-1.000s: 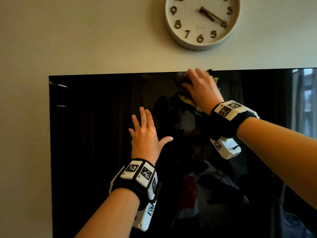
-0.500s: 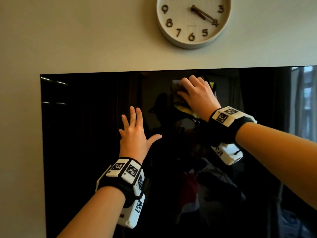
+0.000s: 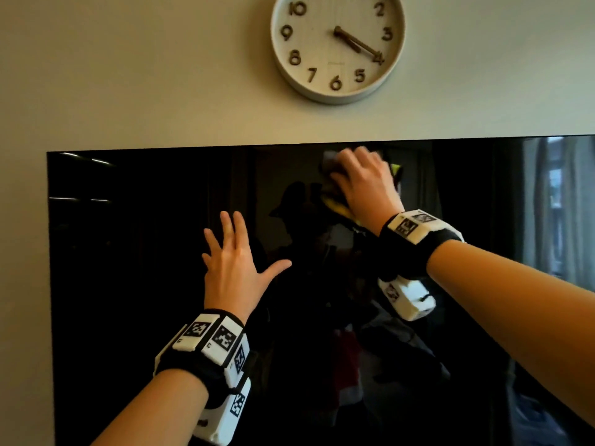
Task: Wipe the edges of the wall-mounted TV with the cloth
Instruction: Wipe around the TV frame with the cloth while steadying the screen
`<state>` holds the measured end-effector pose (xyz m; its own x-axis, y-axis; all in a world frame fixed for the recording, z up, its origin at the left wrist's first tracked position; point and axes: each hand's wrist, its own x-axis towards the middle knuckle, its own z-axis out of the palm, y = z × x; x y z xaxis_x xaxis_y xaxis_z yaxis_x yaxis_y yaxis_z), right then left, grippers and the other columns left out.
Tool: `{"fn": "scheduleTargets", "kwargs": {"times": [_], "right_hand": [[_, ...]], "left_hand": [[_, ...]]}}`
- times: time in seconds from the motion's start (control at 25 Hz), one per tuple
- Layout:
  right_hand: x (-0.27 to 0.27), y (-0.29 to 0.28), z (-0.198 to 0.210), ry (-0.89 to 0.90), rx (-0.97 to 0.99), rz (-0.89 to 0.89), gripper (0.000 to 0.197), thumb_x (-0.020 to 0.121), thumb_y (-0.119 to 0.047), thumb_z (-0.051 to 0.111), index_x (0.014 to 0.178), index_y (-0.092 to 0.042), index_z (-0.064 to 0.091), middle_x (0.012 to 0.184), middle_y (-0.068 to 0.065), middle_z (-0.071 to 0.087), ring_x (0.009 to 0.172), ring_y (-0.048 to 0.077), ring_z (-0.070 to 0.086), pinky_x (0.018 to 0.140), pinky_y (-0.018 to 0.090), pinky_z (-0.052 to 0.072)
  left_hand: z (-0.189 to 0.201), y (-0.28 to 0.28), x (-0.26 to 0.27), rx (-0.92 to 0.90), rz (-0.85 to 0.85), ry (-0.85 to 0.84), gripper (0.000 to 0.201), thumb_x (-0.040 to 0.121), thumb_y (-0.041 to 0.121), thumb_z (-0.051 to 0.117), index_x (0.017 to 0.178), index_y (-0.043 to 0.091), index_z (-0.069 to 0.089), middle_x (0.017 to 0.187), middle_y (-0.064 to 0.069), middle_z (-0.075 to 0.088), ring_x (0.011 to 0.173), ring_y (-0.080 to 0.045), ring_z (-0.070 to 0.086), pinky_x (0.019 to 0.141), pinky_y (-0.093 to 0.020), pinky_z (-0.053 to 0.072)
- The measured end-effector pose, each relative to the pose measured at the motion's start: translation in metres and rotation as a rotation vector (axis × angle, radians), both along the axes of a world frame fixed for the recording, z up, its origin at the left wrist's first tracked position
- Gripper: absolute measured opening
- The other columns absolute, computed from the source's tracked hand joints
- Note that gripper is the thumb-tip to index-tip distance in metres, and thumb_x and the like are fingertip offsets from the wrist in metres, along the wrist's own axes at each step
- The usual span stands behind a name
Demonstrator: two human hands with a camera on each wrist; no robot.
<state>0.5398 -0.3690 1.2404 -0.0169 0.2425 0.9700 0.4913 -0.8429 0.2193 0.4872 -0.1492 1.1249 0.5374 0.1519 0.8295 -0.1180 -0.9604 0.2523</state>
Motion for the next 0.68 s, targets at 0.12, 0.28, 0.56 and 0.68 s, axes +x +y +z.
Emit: {"fn": "scheduleTargets", "kwargs": {"times": [0.12, 0.28, 0.56, 0.68], "right_hand": [[0.001, -0.02, 0.01, 0.032, 0.085, 0.005, 0.029, 0.089, -0.032, 0.046, 0.104, -0.008, 0.052, 0.092, 0.018, 0.055, 0.08, 0.037, 0.052, 0.067, 0.044, 0.044], [0.0, -0.025, -0.001, -0.038, -0.003, -0.011, 0.031, 0.089, -0.032, 0.043, 0.103, -0.007, 0.055, 0.091, 0.018, 0.055, 0.077, 0.037, 0.052, 0.065, 0.047, 0.047], [0.007, -0.067, -0.009, -0.107, -0.057, -0.046, 0.027, 0.088, -0.03, 0.045, 0.097, -0.007, 0.055, 0.088, 0.019, 0.055, 0.074, 0.038, 0.052, 0.061, 0.044, 0.045], [0.009, -0.095, 0.01, 0.022, 0.047, 0.027, 0.028, 0.089, -0.031, 0.048, 0.101, -0.007, 0.056, 0.09, 0.018, 0.056, 0.079, 0.037, 0.052, 0.066, 0.045, 0.044]], "left_hand": [[0.009, -0.038, -0.004, 0.105, -0.035, -0.035, 0.113, 0.072, 0.077, 0.049, 0.153, 0.012, 0.003, 0.161, -0.013, 0.001, 0.144, -0.043, 0.005, 0.109, -0.056, 0.03], [0.012, -0.095, -0.003, 0.157, -0.083, -0.012, 0.119, 0.071, 0.079, 0.051, 0.152, 0.011, -0.004, 0.16, -0.014, -0.006, 0.143, -0.047, -0.001, 0.111, -0.059, 0.022], [-0.003, -0.107, 0.015, 0.23, 0.06, -0.004, 0.114, 0.072, 0.081, 0.04, 0.151, 0.005, 0.007, 0.159, -0.019, 0.006, 0.14, -0.051, 0.014, 0.105, -0.061, 0.032], [-0.002, -0.108, 0.016, 0.226, 0.061, -0.026, 0.113, 0.07, 0.08, 0.036, 0.151, 0.005, 0.013, 0.159, -0.019, 0.013, 0.14, -0.05, 0.019, 0.103, -0.061, 0.035]]}}
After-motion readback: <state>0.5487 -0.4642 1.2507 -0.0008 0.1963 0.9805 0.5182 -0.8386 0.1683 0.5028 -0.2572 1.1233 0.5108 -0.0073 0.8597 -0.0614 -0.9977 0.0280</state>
